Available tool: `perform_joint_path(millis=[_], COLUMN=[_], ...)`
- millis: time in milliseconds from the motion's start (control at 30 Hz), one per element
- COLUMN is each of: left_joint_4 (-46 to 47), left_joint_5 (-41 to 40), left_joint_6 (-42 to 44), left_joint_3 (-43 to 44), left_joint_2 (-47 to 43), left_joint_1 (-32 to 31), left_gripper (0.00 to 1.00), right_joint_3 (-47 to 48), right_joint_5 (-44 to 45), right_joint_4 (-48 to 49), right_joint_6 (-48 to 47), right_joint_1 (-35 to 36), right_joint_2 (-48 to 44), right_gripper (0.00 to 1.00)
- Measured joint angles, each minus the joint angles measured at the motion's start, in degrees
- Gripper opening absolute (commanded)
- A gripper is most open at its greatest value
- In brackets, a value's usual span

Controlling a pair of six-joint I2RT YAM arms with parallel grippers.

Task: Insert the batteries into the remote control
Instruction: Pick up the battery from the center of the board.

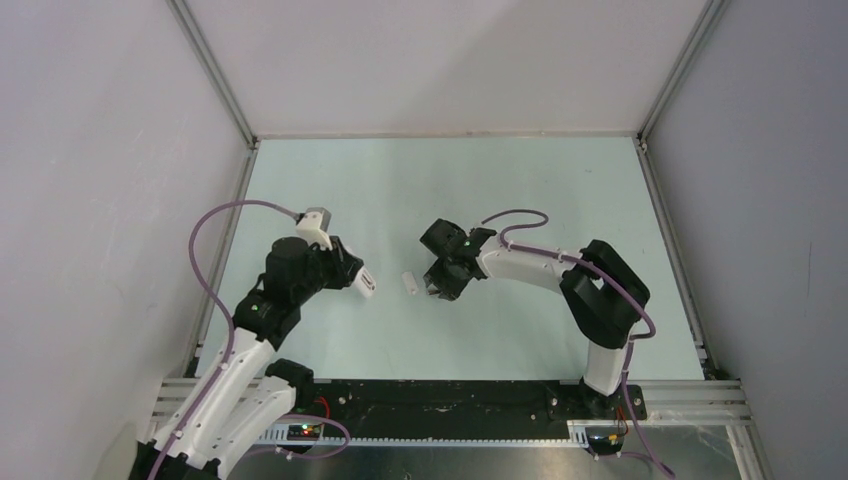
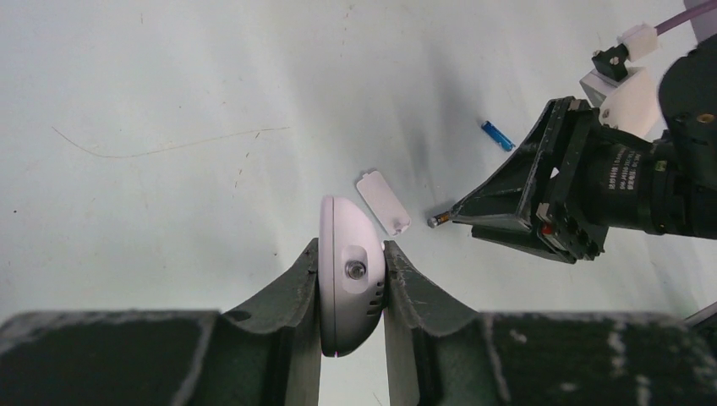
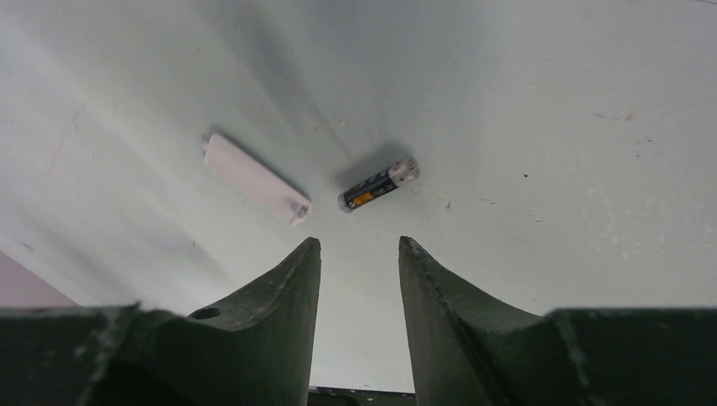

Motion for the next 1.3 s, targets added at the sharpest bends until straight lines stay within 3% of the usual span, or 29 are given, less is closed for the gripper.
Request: perform_joint_path(millis=[467,900,1133,1300], left_joint_4=[-0.11,-0.11,-0.11,0.31], left_joint_5=[-0.02,-0.9,-0.42,5.84], left_joint_6=[0.02,0.0,-0.15,-2.51], left_joint_3=[-0.02,-0.02,-0.02,0.04], left_joint_2=[-0.96,-1.2,-1.68,2.29], left_joint_1=[0.0,0.0,0.0,0.02], left_gripper=[0.0,0.0,0.0,0.0], right_joint_3=[0.11,0.35,0.35,0.33], right_joint_5=[-4.44,-5.84,-4.13,-0.98], right_joint_4=[-0.94,-1.92,-1.44,0.48], right_joint_6=[13.86,18.27,15.82,3.8], right_joint_1=[-3.23,-3.78,-3.56,-2.95], right_joint_2=[4.92,5.55,5.25,1.49], right_gripper=[0.36,0.14,0.04,0.03])
